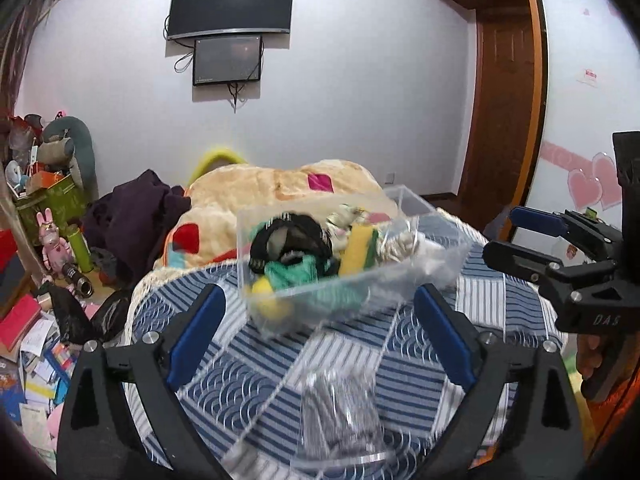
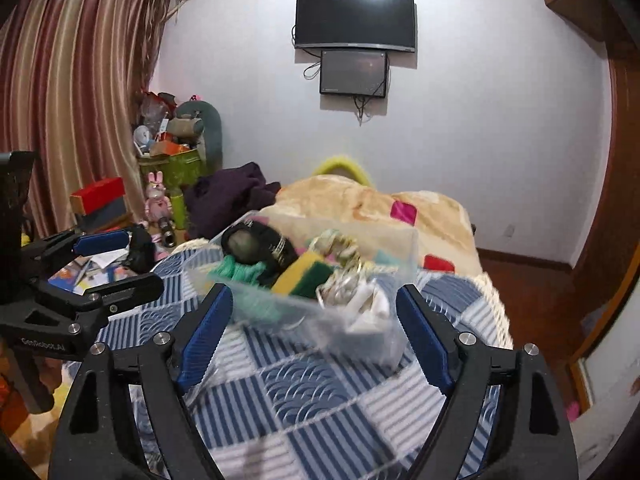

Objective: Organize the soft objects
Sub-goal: 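Grasp silver ziplock bag with left tool while right tool grasps braided cord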

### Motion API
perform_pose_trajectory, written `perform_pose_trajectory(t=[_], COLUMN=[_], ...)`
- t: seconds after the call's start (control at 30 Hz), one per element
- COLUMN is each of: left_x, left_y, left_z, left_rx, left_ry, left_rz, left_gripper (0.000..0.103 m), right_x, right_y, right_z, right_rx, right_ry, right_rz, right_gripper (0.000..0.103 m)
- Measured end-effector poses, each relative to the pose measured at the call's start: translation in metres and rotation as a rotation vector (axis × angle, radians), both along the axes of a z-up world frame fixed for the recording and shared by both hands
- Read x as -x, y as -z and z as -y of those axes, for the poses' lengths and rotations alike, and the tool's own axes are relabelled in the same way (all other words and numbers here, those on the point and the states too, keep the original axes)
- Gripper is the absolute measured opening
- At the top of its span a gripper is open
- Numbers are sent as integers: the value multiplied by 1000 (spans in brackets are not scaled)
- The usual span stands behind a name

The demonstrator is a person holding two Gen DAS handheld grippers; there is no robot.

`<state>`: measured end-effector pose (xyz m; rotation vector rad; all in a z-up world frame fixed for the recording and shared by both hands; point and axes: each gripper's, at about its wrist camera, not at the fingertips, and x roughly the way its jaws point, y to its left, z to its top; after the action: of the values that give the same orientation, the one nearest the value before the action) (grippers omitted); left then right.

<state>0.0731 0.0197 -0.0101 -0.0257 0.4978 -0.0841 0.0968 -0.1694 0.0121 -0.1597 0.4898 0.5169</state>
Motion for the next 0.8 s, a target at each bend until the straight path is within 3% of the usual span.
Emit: perform_pose_trajectory(t=[0.3, 0.43, 0.6, 0.67, 0.73, 0.8], left_x=[27, 34, 36, 33, 28, 23], left_y=[48, 71, 91, 95, 99, 102], left_z=[0, 5, 4, 3, 3, 2], left_rx=[24, -5, 28, 36, 44, 51], left_ry=[-8, -8, -9, -17, -20, -21], left_rz=[-129, -175, -222, -235, -241, -243], left_gripper=[97, 97, 97, 97, 97, 97], right_x=[33, 42, 44, 44, 42, 40], right_y=[56, 81, 106, 109, 110, 110], right_z=[-9, -13, -19, -21, -24, -25], right_rx=[56, 68, 77, 82, 84, 77], right_ry=[-71, -124, -185, -185, -186, -186], right_rz=[-147, -238, -337, -332, -324, -327], right_gripper=[80, 59, 38, 33, 13, 9])
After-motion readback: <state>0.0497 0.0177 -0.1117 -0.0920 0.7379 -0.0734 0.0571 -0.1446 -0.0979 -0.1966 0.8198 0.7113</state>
